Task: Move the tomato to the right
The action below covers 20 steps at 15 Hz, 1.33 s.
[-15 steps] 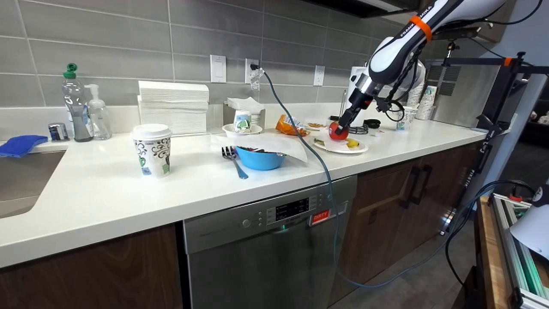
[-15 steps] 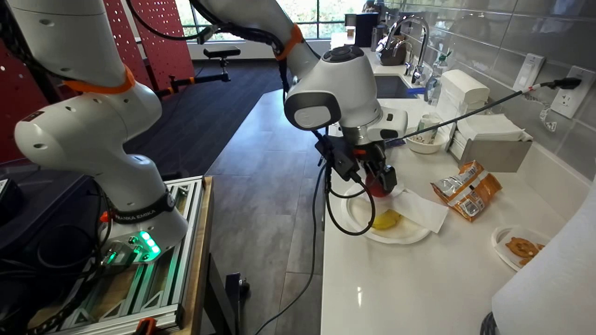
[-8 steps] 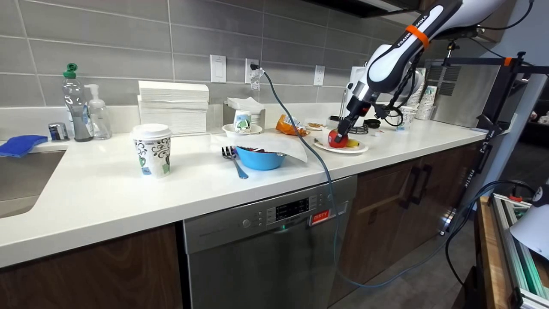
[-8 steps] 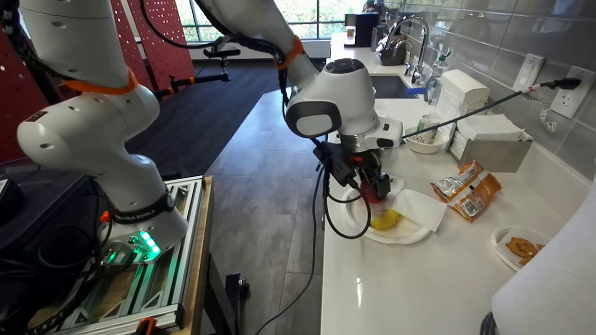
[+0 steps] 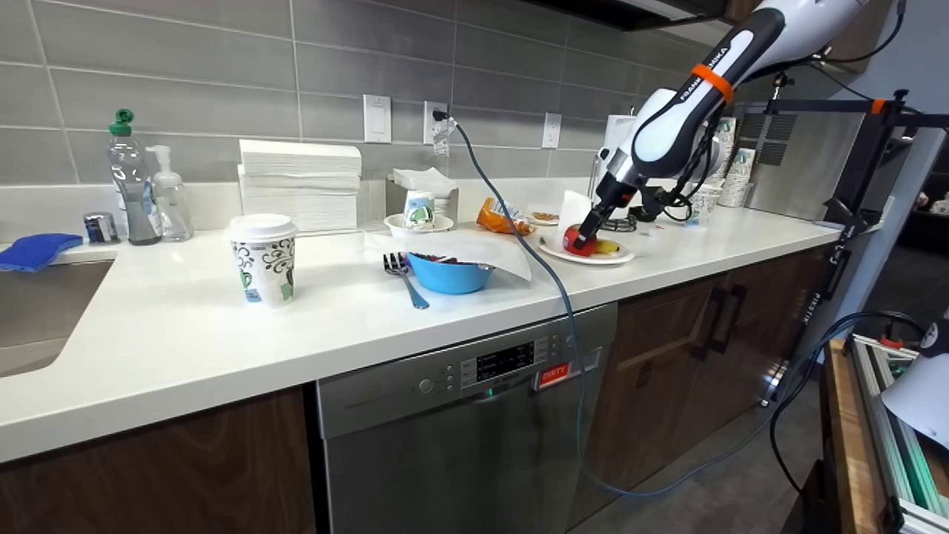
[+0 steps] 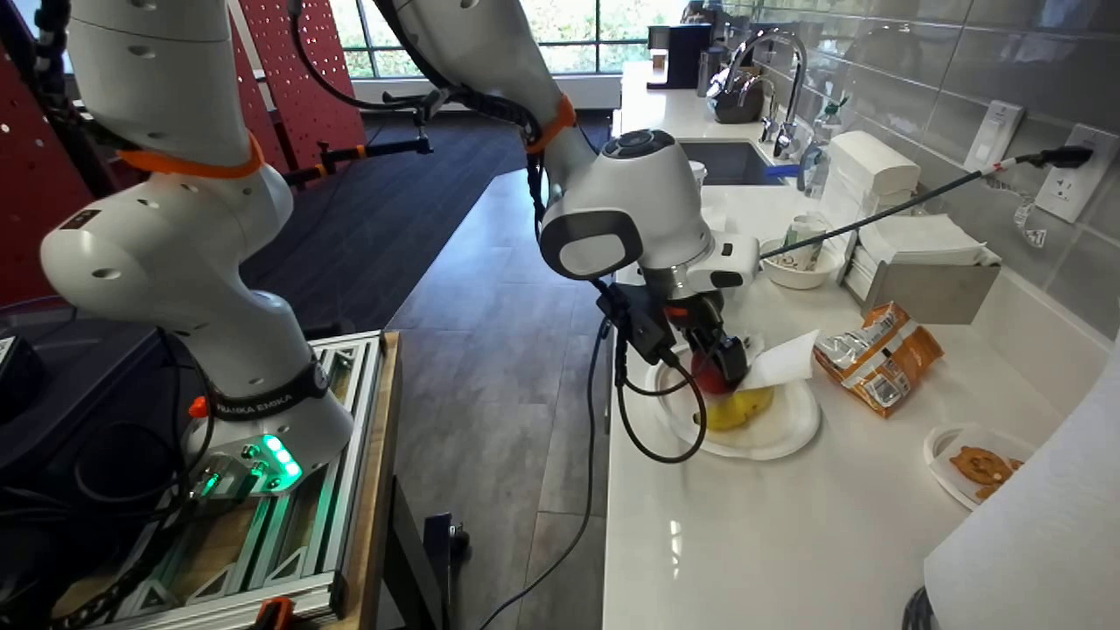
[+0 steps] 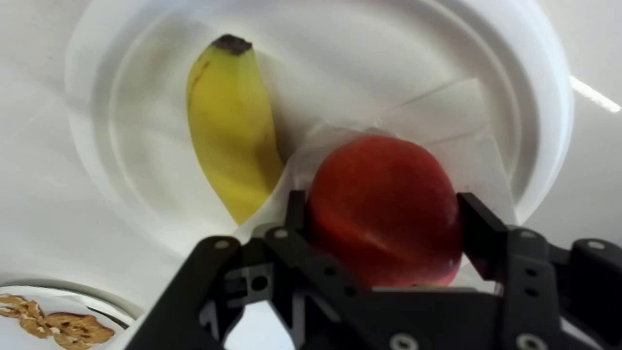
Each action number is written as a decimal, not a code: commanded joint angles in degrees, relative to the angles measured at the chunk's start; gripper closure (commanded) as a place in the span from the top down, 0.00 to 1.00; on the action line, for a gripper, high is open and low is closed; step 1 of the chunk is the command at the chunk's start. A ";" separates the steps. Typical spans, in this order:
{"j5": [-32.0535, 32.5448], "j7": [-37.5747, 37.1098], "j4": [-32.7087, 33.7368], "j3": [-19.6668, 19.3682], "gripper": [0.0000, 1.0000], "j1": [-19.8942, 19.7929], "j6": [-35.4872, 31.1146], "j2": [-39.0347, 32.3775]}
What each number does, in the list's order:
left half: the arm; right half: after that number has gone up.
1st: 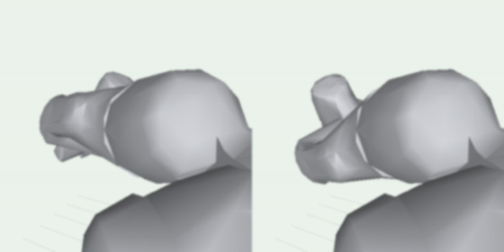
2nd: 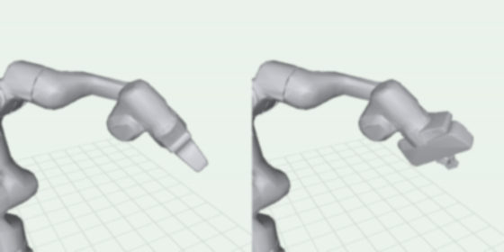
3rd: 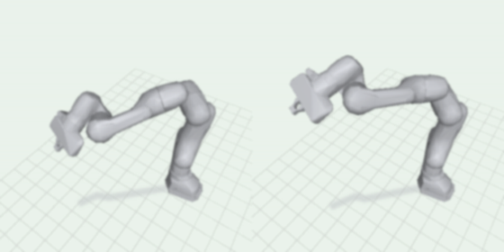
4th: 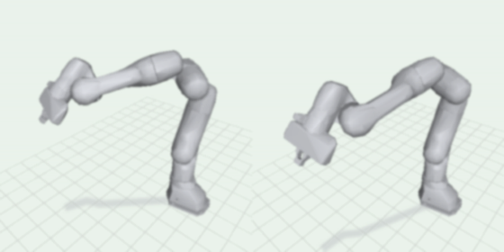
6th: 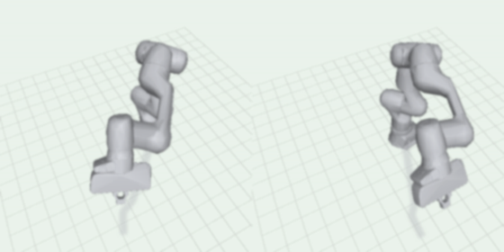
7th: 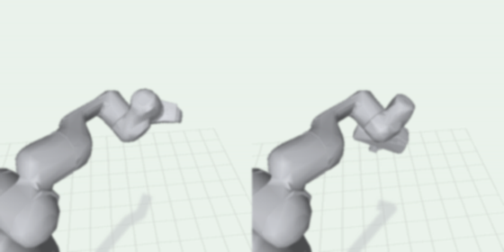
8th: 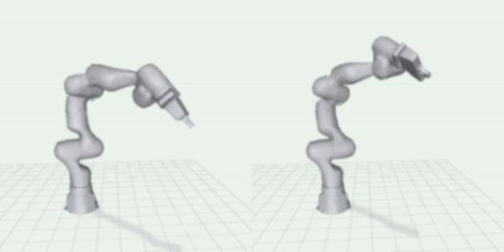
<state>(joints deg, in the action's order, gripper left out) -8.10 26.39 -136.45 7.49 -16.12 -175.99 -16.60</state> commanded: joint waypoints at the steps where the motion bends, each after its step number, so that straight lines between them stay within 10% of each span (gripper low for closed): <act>1: -0.33 -1.20 1.19 -0.23 0.51 0.71 0.86 -2.29; 3: -1.43 -0.60 1.40 1.28 0.51 -0.30 -0.37 -2.33; 4: -1.68 -0.38 1.12 1.61 0.94 -0.52 0.98 -1.17; 6: -4.07 0.73 0.18 4.99 1.00 -2.69 1.93 1.31; 8: -7.10 2.09 -1.11 9.10 1.00 -5.33 3.81 4.80; 15: -4.46 -2.96 -7.55 4.61 1.00 -4.27 7.86 19.31; 19: -12.29 -1.68 -9.84 4.59 1.00 -3.59 24.00 27.25; 20: -9.39 -5.11 -11.22 -2.47 1.00 2.99 26.84 29.39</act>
<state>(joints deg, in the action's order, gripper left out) -17.55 25.05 -143.33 12.20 -20.39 -157.54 5.66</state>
